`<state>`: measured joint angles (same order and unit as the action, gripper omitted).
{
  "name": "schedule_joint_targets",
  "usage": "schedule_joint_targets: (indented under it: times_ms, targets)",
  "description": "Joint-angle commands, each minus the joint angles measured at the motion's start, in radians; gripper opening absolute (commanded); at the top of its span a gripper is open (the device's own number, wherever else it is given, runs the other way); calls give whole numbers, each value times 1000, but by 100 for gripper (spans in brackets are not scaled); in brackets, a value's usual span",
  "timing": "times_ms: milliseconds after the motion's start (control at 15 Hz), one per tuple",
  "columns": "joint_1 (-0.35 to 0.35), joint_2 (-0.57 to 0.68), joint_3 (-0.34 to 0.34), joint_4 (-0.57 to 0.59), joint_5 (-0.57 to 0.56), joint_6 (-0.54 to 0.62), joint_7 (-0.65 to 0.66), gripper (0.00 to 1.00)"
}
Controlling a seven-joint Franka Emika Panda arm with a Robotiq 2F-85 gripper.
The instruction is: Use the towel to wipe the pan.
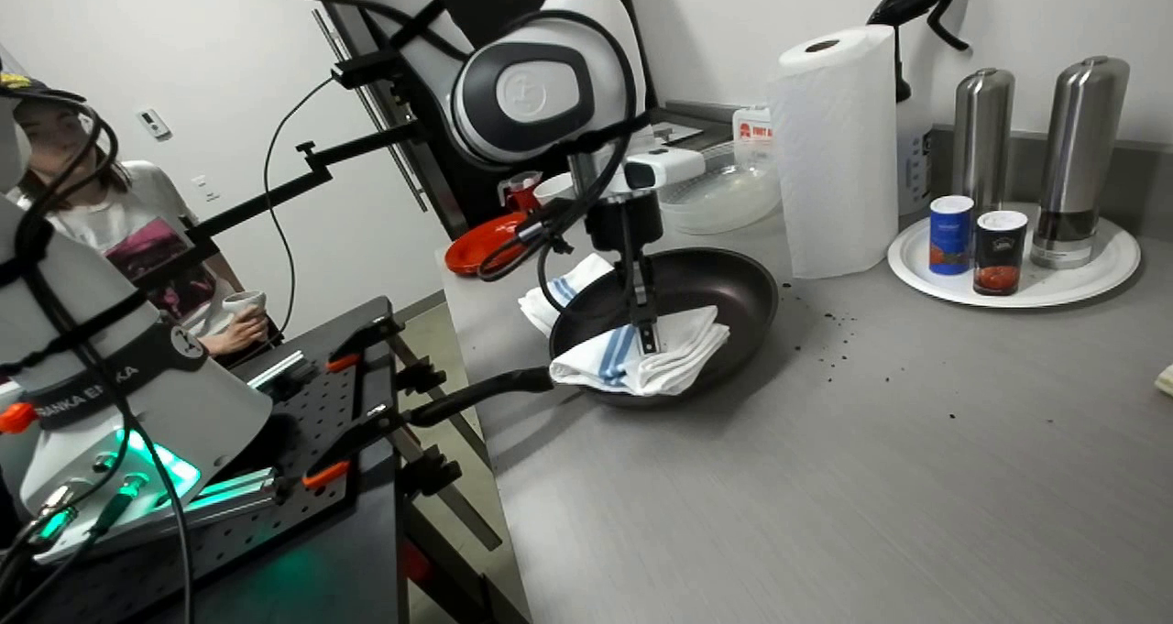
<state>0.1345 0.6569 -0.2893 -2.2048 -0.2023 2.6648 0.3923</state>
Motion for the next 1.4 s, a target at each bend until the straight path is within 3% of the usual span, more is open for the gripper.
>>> schedule_joint_targets:
  times_ms: [0, 600, 1067, 1333]
  targets:
    - [80, 105, -73, 67, -55, 7, 69, 2]
    - [113, 190, -76, 154, -28, -8, 64, 2]
    - [89, 272, -76, 240, -7, -27, 57, 2]
    - [54, 298, -37, 287, 33, -63, 46, 2]
